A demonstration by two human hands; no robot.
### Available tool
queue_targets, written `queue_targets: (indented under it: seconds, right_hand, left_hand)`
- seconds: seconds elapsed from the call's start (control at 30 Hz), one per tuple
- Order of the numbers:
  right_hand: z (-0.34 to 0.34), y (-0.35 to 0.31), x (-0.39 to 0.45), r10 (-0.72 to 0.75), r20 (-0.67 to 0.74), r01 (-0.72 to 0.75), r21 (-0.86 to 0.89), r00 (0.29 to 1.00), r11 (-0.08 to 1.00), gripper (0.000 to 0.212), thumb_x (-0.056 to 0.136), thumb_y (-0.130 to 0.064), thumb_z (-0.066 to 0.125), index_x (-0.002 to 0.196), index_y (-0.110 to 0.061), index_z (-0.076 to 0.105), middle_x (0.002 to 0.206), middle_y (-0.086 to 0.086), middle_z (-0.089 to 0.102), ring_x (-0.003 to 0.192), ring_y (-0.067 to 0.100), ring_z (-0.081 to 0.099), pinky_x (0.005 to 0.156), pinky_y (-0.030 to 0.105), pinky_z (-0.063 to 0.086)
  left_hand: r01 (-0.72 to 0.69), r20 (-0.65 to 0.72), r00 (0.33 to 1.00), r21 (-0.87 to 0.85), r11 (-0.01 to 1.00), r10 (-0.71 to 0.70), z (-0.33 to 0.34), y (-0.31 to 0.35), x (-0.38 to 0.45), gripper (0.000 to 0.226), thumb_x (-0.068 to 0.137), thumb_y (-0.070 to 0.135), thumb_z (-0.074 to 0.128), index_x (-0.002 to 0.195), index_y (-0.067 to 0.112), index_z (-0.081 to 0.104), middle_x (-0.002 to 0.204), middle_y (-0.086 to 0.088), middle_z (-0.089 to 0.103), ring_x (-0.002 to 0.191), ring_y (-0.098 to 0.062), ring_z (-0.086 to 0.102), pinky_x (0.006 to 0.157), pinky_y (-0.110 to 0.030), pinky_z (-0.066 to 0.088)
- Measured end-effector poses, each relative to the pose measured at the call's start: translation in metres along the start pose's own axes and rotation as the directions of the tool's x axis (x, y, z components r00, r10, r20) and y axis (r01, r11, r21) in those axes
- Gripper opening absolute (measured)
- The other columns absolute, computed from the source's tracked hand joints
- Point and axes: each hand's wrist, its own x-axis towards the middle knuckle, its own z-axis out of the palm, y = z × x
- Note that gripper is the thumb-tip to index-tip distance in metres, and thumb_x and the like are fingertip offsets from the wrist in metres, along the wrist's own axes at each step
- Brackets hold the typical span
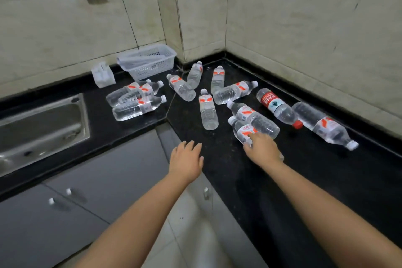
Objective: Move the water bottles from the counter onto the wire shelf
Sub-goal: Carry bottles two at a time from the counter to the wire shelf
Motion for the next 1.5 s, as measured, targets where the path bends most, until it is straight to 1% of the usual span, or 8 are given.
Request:
queue_targets:
  seconds: [0.17,0.3,0.5,0.63,0.8,1.17,1.4,1.5]
  right_hand:
    - [0.034,-0.023,0.078,0.039,0.025,-0.037,-0.070,0.999,0.997,0.031,0.088,-0.026,0.048,0.109,-0.003,0.057,0.122,0.013,0.058,0.114,0.031,0.051,0.092,0.037,0.043]
    - [0.054,-0.045,0.133,0.178,0.094,-0.150,-0.251,0.979,0.956,0.041,0.089,-0.029,0.048,0.125,-0.009,0.046,0.138,0.007,0.045,0.128,0.027,0.037,0.101,0.040,0.036]
    - [0.060,-0.057,0.173,0.317,0.194,-0.212,-0.424,0.928,0.881,0.033,0.089,-0.018,0.049,0.120,-0.009,0.048,0.126,0.007,0.056,0.127,0.026,0.037,0.095,0.036,0.041]
    - [0.040,-0.057,0.168,0.314,0.132,-0.250,-0.360,0.940,0.899,0.036,0.088,-0.025,0.051,0.119,-0.008,0.049,0.127,0.009,0.055,0.125,0.029,0.039,0.097,0.038,0.038]
    - [-0.014,-0.030,0.148,0.420,-0.132,-0.438,-0.173,0.898,0.882,0.041,0.085,-0.031,0.056,0.120,-0.010,0.051,0.117,0.010,0.058,0.111,0.028,0.050,0.088,0.036,0.043]
    - [-0.054,0.012,0.092,0.592,-0.399,-0.589,0.145,0.700,0.795,0.034,0.080,-0.028,0.065,0.108,-0.009,0.059,0.106,0.011,0.064,0.103,0.027,0.055,0.078,0.029,0.038]
    - [-0.074,0.007,0.054,0.674,-0.443,-0.650,0.234,0.591,0.723,0.031,0.080,-0.022,0.066,0.103,-0.002,0.060,0.104,0.014,0.063,0.100,0.030,0.057,0.080,0.036,0.044]
    - [-0.077,-0.004,0.038,0.708,-0.408,-0.704,0.192,0.576,0.683,0.031,0.082,-0.025,0.062,0.099,0.000,0.057,0.103,0.016,0.060,0.098,0.032,0.055,0.075,0.034,0.042]
  left_hand:
    - [-0.142,0.040,0.989,0.005,0.990,0.142,0.003,-0.029,0.094,0.050,0.099,0.031,0.037,0.145,0.016,0.026,0.153,-0.005,0.028,0.143,-0.028,0.021,0.116,-0.039,0.024]
    - [-0.264,0.078,0.961,-0.017,0.964,0.264,-0.003,-0.059,0.164,0.049,0.099,0.031,0.037,0.144,0.017,0.028,0.153,-0.004,0.030,0.143,-0.026,0.022,0.117,-0.038,0.024]
    - [-0.416,0.059,0.907,-0.030,0.909,0.417,-0.018,-0.092,0.248,0.040,0.097,0.031,0.041,0.134,0.014,0.044,0.138,-0.003,0.048,0.130,-0.023,0.040,0.107,-0.032,0.034]
    - [-0.514,0.026,0.854,-0.111,0.850,0.520,-0.013,-0.073,0.284,0.032,0.096,0.026,0.042,0.121,0.009,0.053,0.125,-0.007,0.057,0.117,-0.023,0.049,0.095,-0.033,0.041]
    - [-0.661,0.048,0.744,-0.089,0.745,0.666,-0.009,0.000,0.305,0.030,0.096,0.015,0.042,0.123,0.005,0.049,0.126,-0.010,0.053,0.119,-0.025,0.047,0.098,-0.033,0.039]
    - [-0.813,0.505,0.567,0.218,0.540,0.651,-0.014,0.072,0.346,0.072,0.090,0.006,0.048,0.148,0.012,0.007,0.145,-0.015,0.038,0.133,-0.029,0.040,0.109,-0.037,0.036]
    - [-0.917,0.427,0.356,-0.010,0.398,0.831,-0.061,0.083,0.337,0.059,0.085,0.009,0.061,0.138,0.021,0.037,0.130,-0.009,0.048,0.119,-0.026,0.050,0.102,-0.034,0.041]
    - [-0.937,0.259,0.257,-0.169,0.306,0.931,-0.077,0.090,0.322,0.044,0.082,0.012,0.068,0.124,0.011,0.056,0.126,-0.009,0.056,0.120,-0.022,0.049,0.101,-0.022,0.032]
